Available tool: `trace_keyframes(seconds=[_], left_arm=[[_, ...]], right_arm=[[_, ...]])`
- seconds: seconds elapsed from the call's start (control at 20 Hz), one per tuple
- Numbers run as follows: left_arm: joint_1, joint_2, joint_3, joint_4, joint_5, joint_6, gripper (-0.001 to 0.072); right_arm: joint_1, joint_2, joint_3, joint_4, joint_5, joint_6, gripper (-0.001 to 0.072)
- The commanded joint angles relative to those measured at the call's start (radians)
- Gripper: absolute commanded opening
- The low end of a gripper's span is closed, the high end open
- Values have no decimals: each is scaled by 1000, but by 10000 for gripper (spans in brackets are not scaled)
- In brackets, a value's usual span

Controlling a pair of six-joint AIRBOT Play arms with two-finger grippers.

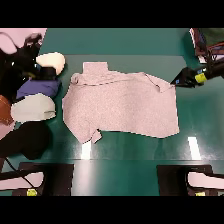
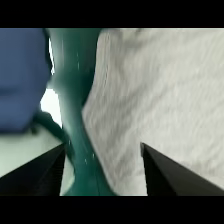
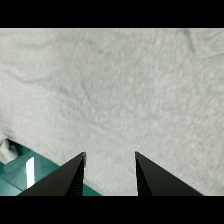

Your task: Fold the shirts.

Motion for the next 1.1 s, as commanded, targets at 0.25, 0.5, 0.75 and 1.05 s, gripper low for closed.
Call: trace_keyframes(seconds=[0.25, 0.5, 0.75, 1.05], left_arm=[[34, 166, -586, -152, 183, -24, 550], [34, 166, -694, -217, 332, -27, 549], [31, 156, -706, -278, 354, -23, 346], [32, 156, -699, -288, 327, -21, 22]], right_arm=[[-8, 251, -313, 164, -98, -32, 366], [-8, 283, -320, 163, -101, -32, 365], [-8, 283, -320, 161, -110, -31, 365], [-31, 283, -322, 56, -56, -29, 366]])
